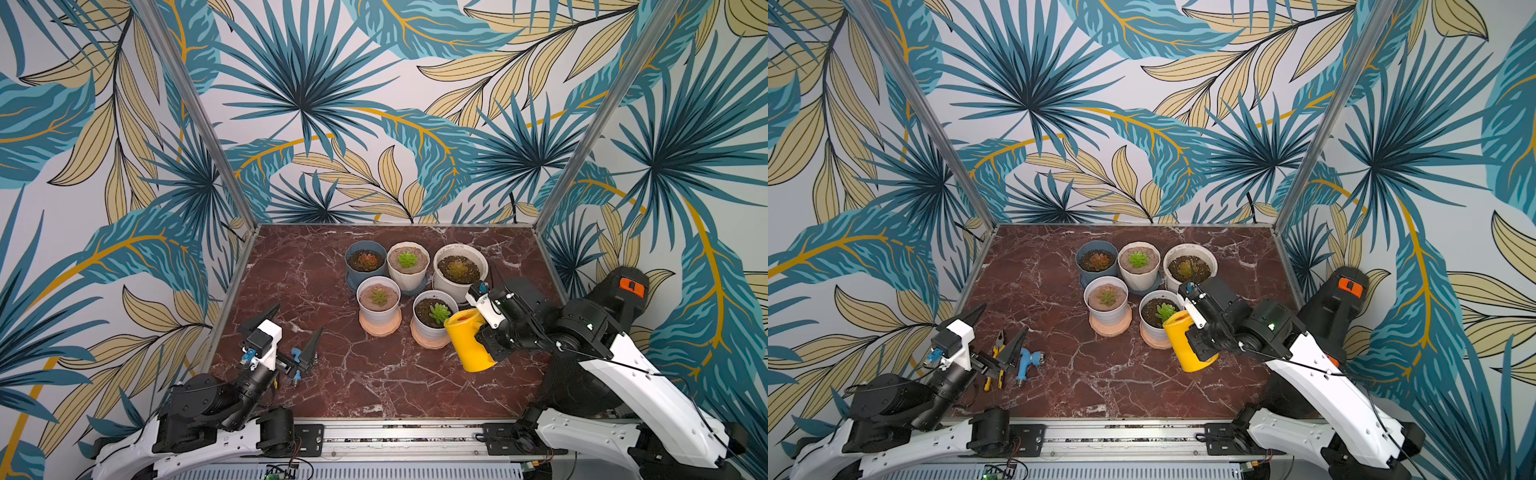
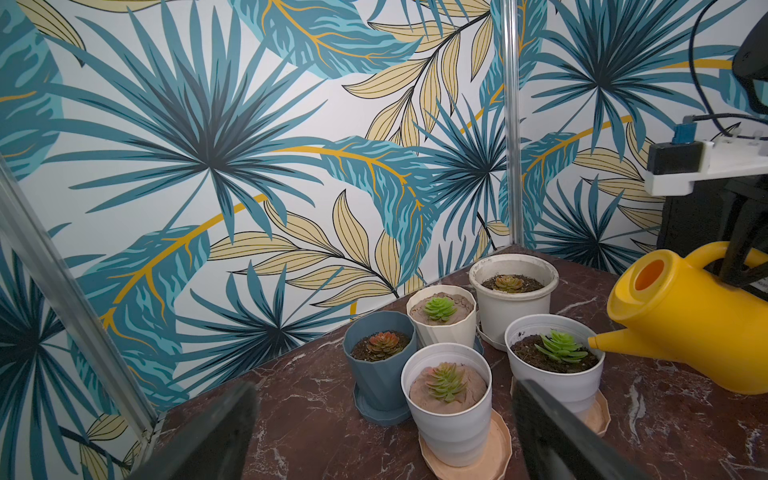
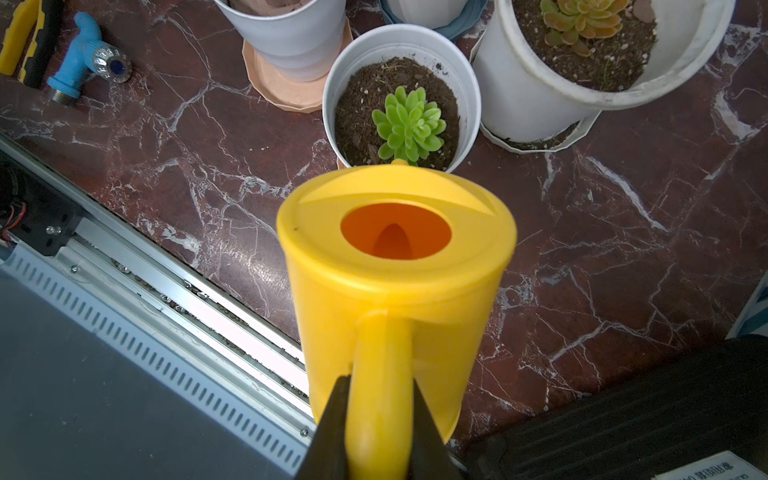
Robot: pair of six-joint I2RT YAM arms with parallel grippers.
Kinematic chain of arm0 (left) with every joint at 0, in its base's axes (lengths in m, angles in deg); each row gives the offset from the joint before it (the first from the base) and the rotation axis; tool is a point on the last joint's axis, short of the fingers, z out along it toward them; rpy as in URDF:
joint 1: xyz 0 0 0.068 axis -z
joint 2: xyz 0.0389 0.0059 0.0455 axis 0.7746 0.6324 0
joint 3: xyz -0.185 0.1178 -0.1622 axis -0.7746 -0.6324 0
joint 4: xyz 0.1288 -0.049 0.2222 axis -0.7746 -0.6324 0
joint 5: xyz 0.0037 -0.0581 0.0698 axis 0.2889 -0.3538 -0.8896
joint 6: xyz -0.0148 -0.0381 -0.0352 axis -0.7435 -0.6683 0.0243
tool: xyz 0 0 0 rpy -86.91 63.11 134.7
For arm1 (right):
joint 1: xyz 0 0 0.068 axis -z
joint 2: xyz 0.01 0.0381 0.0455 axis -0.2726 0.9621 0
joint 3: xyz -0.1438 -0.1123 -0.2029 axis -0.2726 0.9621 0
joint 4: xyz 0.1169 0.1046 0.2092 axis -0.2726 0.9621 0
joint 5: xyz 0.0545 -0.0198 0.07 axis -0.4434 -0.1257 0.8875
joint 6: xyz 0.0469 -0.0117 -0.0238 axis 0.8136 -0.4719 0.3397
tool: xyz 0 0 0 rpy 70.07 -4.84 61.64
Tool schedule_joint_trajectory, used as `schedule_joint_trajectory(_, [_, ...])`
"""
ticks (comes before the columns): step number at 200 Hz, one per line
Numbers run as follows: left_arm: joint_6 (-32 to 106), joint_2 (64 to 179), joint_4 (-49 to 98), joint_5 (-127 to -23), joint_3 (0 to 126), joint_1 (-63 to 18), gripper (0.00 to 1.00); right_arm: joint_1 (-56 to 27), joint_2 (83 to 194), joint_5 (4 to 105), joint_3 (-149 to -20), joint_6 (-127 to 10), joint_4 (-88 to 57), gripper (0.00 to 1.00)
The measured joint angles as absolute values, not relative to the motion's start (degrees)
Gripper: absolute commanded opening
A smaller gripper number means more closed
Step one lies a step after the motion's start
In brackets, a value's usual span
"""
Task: Water the succulent around the soil edge
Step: Water the soil of the potted plant with water.
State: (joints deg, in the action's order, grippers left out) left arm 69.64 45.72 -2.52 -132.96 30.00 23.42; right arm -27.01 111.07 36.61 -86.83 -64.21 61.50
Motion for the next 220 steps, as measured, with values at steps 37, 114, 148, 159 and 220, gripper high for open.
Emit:
schedule_joint_trajectory(37, [69.67, 45.72, -2.52, -132.96, 30.0, 23.42, 1.0, -27.01, 111.66, 38.09, -86.85, -64.21, 60.8, 0.0])
schedule_joint_trajectory(114, [69.67, 45.72, -2.52, -132.94, 30.0, 23.42, 1.0, -27.01, 114.46, 40.26, -87.44, -64.28, 58.97, 0.0])
schedule_joint_trajectory(148, [69.67, 45.72, -2.52, -132.94, 30.0, 23.42, 1.0, -27.01, 115.6, 40.71, -88.18, -64.47, 58.25, 0.0])
schedule_joint_trajectory(159, [69.64, 45.72, -2.52, -132.94, 30.0, 23.42, 1.0, -27.01, 115.73, 40.89, -88.55, -64.5, 57.96, 0.0])
schedule_joint_trajectory(220, [69.67, 45.72, -2.52, -132.92, 30.0, 23.4, 1.0, -27.01, 117.7, 41.09, -89.39, -65.13, 55.49, 0.0])
